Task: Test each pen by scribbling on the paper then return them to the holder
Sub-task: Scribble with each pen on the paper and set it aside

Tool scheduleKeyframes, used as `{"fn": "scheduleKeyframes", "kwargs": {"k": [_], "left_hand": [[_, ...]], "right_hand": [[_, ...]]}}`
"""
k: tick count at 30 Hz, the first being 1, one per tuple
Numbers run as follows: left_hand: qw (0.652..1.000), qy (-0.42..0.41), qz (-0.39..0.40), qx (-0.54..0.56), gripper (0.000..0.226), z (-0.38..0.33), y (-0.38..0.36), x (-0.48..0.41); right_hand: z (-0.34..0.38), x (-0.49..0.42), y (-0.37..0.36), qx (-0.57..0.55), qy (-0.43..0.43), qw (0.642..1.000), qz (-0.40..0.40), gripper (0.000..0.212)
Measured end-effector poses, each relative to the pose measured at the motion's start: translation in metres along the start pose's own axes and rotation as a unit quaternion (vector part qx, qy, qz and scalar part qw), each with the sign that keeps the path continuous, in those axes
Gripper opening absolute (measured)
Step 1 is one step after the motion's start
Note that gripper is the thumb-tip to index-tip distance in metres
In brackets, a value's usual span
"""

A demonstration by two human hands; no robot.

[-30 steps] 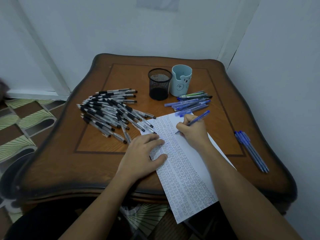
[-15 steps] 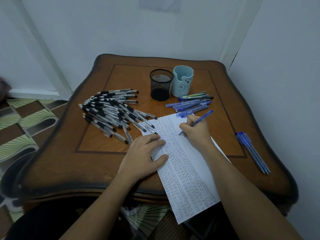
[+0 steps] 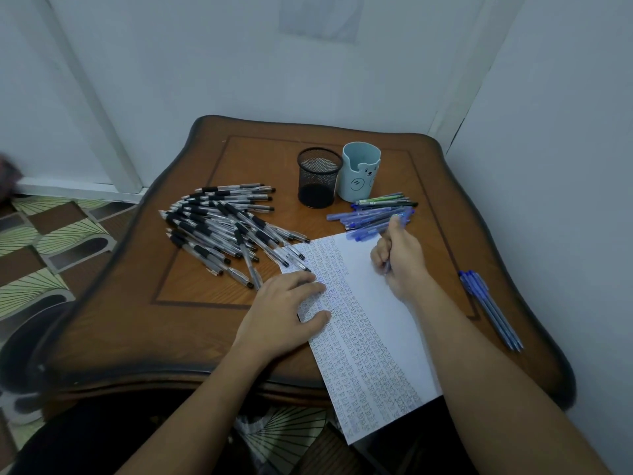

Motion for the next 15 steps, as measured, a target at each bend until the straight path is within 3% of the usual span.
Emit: {"fn": "scheduleKeyframes", "kwargs": {"k": [12, 15], "left_hand": [[1.0, 0.003, 0.003, -0.002, 0.059, -0.003, 0.003, 0.001], [1.0, 0.002, 0.003, -0.001, 0.06, -0.004, 0.004, 0.002]], "right_hand": [[0.021, 0.029, 0.015, 0.09, -0.029, 0.989, 0.115, 0.016], [0.038, 0.034, 0.044, 0.252, 0.032, 0.965, 0.062, 0.012]]}}
Point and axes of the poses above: each hand's wrist, its own x-axis away from the middle knuckle, its own y-axis out of the back of the hand, z = x × y, the point moved 7 cm from there along -x, towards the middle knuckle, and after that the axes turned 3 degrees about x, right-handed, at the moved point
